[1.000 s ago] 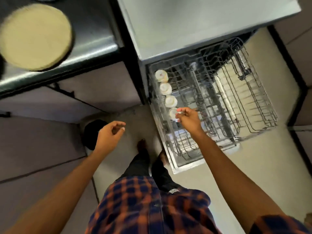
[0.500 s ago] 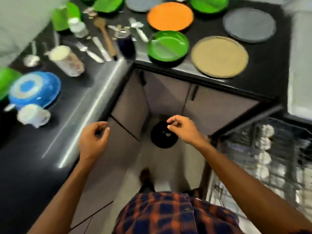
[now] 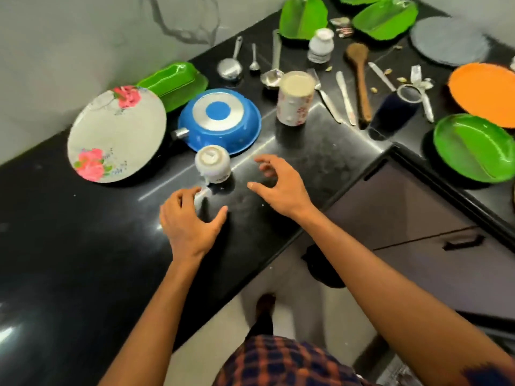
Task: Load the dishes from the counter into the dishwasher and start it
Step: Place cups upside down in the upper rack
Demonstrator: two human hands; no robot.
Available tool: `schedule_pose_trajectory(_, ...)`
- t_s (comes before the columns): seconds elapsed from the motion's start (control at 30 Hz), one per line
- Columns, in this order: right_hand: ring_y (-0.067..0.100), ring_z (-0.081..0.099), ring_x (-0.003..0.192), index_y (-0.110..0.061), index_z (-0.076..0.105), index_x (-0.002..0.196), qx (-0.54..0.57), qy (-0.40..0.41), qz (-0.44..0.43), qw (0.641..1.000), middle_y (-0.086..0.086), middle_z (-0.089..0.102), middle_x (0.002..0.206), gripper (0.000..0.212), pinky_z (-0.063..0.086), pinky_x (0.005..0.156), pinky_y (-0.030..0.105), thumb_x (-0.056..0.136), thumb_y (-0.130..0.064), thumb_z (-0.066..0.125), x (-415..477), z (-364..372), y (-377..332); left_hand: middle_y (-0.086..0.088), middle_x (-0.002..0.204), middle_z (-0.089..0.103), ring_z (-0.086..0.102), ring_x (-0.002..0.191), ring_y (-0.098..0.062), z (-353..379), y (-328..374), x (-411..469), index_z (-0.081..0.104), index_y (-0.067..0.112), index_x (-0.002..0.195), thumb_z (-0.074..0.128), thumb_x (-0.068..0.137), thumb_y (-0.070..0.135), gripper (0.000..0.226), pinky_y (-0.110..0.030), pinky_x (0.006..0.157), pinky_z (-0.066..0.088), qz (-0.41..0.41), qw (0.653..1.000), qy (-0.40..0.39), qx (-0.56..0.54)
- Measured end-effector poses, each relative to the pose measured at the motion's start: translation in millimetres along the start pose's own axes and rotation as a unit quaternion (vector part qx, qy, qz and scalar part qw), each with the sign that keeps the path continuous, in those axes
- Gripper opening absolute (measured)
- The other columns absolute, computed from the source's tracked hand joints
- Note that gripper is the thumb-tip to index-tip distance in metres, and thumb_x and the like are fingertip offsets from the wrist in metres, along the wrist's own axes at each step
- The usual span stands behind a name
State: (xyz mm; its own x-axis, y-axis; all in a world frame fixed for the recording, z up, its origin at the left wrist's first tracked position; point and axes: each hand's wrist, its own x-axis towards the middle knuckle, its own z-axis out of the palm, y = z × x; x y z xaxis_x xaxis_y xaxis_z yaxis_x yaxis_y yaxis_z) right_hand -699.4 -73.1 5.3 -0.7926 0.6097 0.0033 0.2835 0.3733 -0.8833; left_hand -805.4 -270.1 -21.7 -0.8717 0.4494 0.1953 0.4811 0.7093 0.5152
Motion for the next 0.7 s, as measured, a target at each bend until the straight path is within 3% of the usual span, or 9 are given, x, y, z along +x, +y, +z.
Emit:
schedule_pose_trajectory(0.07, 0.012, 0.058, 0.106, -0.02, 0.056, 0.135, -0.015, -0.013, -0.023, 1.0, 0.002, 0.059, 0.12, 0.068, 0.05, 0.096, 0.03, 0.075, -0.029, 0.087, 16.8, 23.0, -4.0, -0.006, 0.143, 0.046, 0.037, 0.139, -0.026, 2.0, -5.2, 5.2, 0.05, 0.018, 0.139, 0.075, 0.068, 0.069, 0.091, -0.058, 0.118, 0.013, -0.029, 0.999, -0.035, 0.022)
schedule_pose_trajectory(0.17, 0.014, 0.051, 0.121, -0.028, 0.044, 0.145, -0.055, -0.021, -0.054, 0.997, -0.002, 0.053, 0.134, 0.089, 0.047, 0.102, 0.04, 0.068, -0.041, 0.087, 35.3, 49.0, -9.4, -0.007, 0.163, 0.023, 0.01, 0.154, -0.021, 5.6, -3.1, 7.0, 0.029, 0.018, 0.154, 0.059, 0.068, 0.086, 0.113, -0.056, 0.121, -0.006, -0.057, 0.993, -0.08, 0.06)
schedule_pose_trajectory(0.3, 0.019, 0.053, 0.119, -0.038, 0.039, 0.145, -0.102, -0.022, -0.049, 0.993, -0.003, 0.053, 0.131, 0.094, 0.048, 0.1, 0.042, 0.063, -0.052, 0.084, 46.7, 64.7, -13.8, -0.007, 0.166, 0.012, -0.001, 0.155, -0.018, 6.6, -0.5, 7.9, 0.024, 0.02, 0.157, 0.046, 0.068, 0.093, 0.118, -0.055, 0.122, -0.008, -0.054, 0.988, -0.1, 0.101)
schedule_pose_trajectory(0.7, 0.013, 0.059, 0.11, -0.032, 0.052, 0.134, -0.086, 0.0, -0.056, 0.995, -0.008, 0.061, 0.118, 0.085, 0.053, 0.091, 0.04, 0.06, -0.053, 0.086, 48.0, 65.8, -13.2, -0.007, 0.166, 0.013, 0.0, 0.154, -0.02, 3.6, -0.6, 8.3, 0.026, 0.022, 0.156, 0.045, 0.069, 0.093, 0.114, -0.054, 0.122, -0.007, -0.06, 0.987, -0.108, 0.104)
